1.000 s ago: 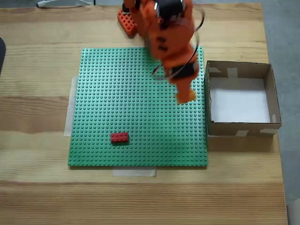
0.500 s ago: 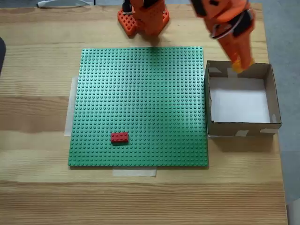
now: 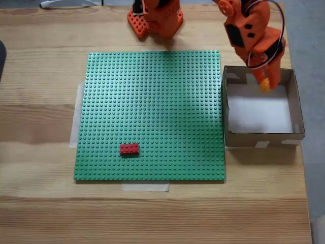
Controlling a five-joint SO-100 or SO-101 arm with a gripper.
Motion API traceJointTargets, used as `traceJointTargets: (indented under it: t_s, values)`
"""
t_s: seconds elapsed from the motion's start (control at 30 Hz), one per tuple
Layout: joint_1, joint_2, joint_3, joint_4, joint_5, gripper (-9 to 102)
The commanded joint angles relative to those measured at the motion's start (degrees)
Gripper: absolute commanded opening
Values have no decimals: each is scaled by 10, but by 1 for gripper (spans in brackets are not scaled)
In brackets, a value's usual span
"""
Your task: Pick the yellow lego block and put it in the box.
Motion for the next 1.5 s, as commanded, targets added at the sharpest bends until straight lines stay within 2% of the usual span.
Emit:
traceJointTargets:
  t_s: [0.0, 0.6, 0.93, 1.47]
  values:
    - [-4, -23, -30, -3, 11, -1]
    - [4, -282, -287, 74, 25, -1]
    - [57, -300, -261, 71, 3, -1]
    - [30, -300, -247, 107, -11, 4]
